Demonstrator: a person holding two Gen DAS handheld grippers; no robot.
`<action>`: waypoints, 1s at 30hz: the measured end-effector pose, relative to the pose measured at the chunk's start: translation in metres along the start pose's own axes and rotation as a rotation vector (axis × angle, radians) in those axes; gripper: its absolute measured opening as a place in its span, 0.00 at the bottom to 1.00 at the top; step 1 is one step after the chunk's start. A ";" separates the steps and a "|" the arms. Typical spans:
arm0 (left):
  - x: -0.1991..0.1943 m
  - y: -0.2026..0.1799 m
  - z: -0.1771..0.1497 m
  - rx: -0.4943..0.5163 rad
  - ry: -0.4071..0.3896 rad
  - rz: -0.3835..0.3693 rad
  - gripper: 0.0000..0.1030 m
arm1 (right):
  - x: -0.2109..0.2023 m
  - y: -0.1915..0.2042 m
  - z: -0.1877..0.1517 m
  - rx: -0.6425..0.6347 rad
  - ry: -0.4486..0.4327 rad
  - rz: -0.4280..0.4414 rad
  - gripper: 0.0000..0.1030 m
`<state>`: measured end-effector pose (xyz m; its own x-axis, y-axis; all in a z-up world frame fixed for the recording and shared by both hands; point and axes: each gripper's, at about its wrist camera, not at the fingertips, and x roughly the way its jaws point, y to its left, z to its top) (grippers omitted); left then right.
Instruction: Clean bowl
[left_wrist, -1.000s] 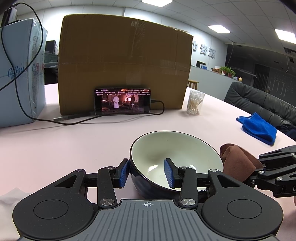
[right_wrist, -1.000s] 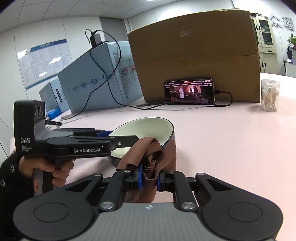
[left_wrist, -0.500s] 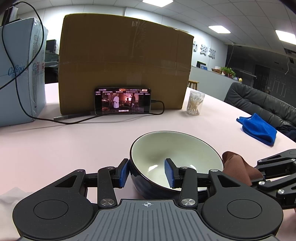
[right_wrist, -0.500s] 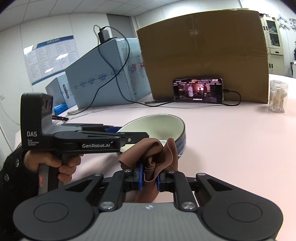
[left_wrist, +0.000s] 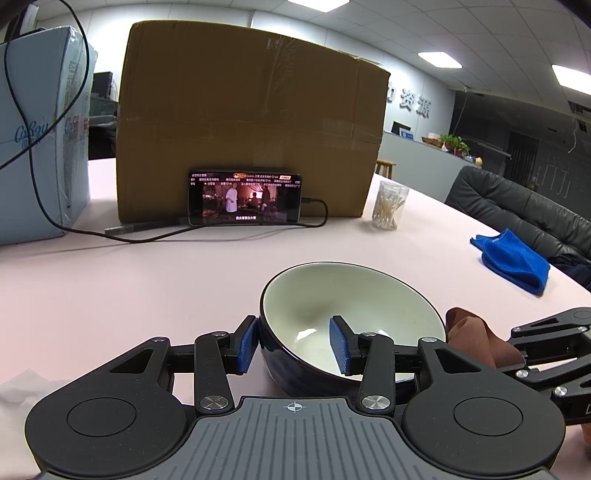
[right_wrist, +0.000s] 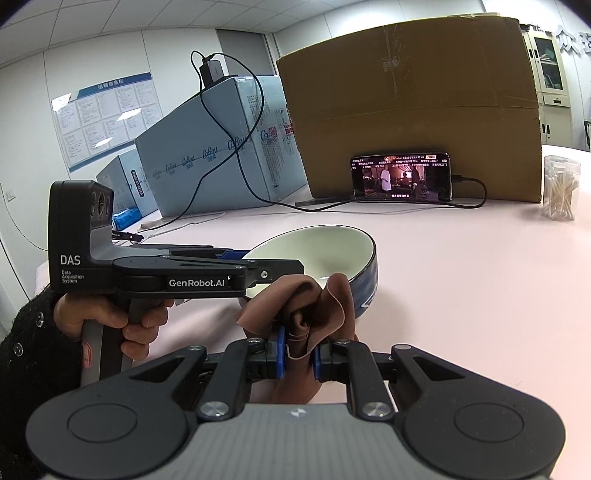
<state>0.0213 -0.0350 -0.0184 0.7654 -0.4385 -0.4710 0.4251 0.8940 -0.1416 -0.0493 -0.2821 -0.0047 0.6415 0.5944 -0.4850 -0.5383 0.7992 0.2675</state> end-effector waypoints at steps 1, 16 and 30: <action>0.001 0.000 0.001 0.000 0.001 0.003 0.40 | 0.000 0.000 0.000 -0.001 0.001 0.002 0.17; 0.007 0.001 0.008 0.017 -0.008 0.014 0.39 | -0.001 0.008 -0.003 -0.010 0.010 0.033 0.17; 0.000 -0.007 0.003 0.046 -0.004 0.020 0.33 | -0.004 0.005 0.003 0.005 -0.009 -0.010 0.16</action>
<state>0.0196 -0.0413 -0.0144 0.7760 -0.4211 -0.4696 0.4314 0.8975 -0.0919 -0.0528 -0.2800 0.0009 0.6520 0.5872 -0.4797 -0.5293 0.8055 0.2665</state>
